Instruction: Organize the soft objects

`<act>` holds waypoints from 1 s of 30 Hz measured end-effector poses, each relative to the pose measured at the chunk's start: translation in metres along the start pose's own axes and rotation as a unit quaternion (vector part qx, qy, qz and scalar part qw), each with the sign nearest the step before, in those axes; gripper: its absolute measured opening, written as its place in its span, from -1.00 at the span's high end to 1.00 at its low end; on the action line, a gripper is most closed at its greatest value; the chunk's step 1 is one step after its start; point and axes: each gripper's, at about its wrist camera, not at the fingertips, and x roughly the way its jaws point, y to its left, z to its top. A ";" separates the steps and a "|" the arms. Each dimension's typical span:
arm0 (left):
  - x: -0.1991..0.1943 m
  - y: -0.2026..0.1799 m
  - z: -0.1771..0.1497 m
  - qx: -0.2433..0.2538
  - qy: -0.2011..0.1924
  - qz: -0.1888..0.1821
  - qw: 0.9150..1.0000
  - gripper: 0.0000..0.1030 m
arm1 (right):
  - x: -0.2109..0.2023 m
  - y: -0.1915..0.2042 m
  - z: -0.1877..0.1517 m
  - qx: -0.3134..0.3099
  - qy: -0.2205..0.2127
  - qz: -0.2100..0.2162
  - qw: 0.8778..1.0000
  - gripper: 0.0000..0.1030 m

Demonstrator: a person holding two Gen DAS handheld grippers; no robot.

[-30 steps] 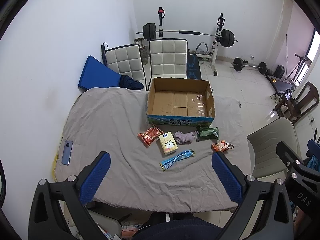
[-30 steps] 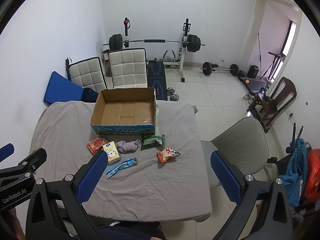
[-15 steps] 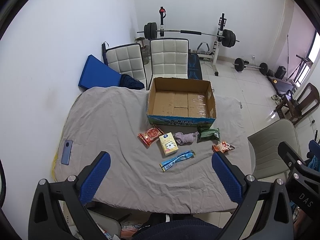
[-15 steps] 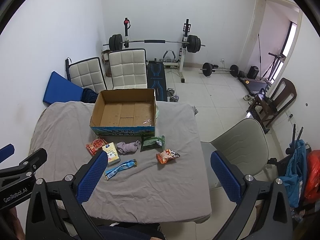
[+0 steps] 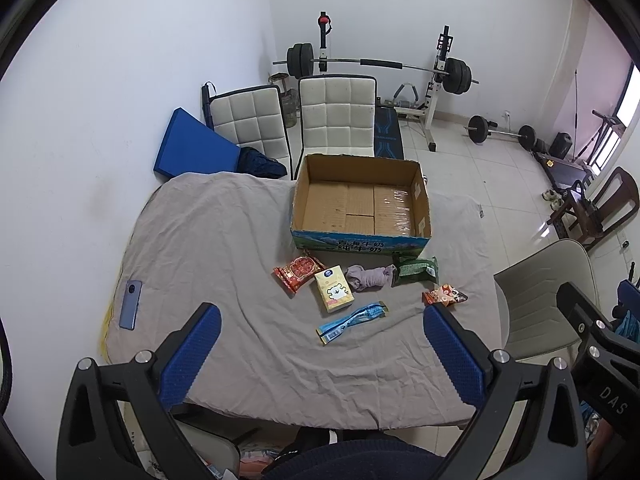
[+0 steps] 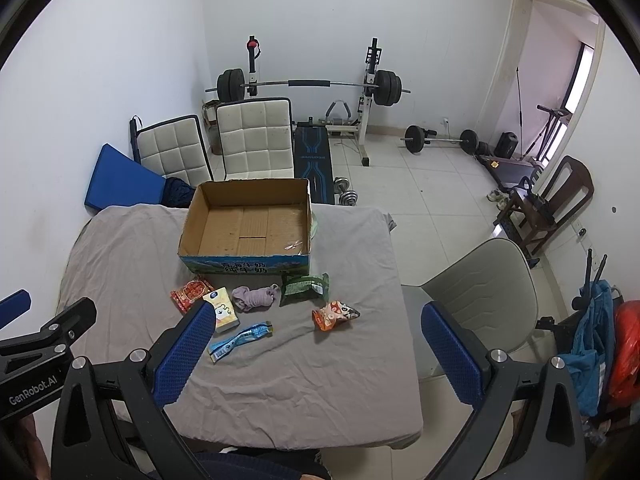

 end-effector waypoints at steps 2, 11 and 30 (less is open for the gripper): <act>-0.001 0.000 -0.001 0.000 -0.001 0.000 1.000 -1.00 | 0.003 -0.002 0.003 0.002 0.001 0.001 1.000 -1.00; 0.069 -0.002 0.011 -0.005 0.025 0.007 1.000 -1.00 | 0.085 -0.029 0.010 0.033 0.059 0.020 0.998 -1.00; 0.383 -0.065 -0.046 0.125 0.245 -0.028 0.961 -0.45 | 0.469 -0.082 -0.094 0.140 0.344 0.021 0.928 -1.00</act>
